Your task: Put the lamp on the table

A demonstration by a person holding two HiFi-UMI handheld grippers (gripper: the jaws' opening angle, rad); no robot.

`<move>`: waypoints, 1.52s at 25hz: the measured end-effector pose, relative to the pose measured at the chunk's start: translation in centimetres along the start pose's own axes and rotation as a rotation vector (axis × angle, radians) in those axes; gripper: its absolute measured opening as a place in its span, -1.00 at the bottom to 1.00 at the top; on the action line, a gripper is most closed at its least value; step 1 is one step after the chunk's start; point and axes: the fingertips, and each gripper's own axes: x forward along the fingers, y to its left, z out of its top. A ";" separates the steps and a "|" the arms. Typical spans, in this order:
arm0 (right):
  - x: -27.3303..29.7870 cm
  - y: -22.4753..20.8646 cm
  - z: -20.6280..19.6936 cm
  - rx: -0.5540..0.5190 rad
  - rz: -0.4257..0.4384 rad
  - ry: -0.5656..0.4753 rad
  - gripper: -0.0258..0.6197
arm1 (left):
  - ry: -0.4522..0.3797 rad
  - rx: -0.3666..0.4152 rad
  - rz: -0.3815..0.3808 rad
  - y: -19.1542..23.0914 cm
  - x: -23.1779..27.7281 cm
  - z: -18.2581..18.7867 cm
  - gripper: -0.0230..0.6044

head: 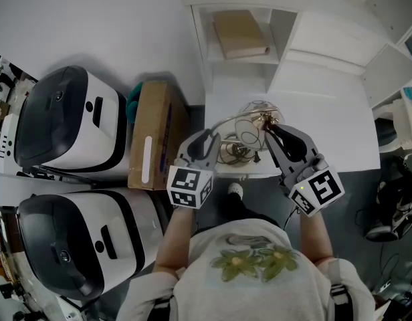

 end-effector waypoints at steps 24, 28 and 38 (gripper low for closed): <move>-3.5 7.7 -0.2 -0.063 0.094 -0.006 -0.83 | -0.118 0.078 -0.218 -9.8 -7.1 3.4 -0.84; -3.7 8.7 -0.5 -0.068 0.107 0.005 -0.83 | -0.117 0.105 -0.240 -10.8 -7.5 3.7 -0.84; -3.6 9.5 -0.7 -0.072 0.102 0.019 -0.83 | -0.098 0.101 -0.233 -10.6 -7.8 3.2 -0.84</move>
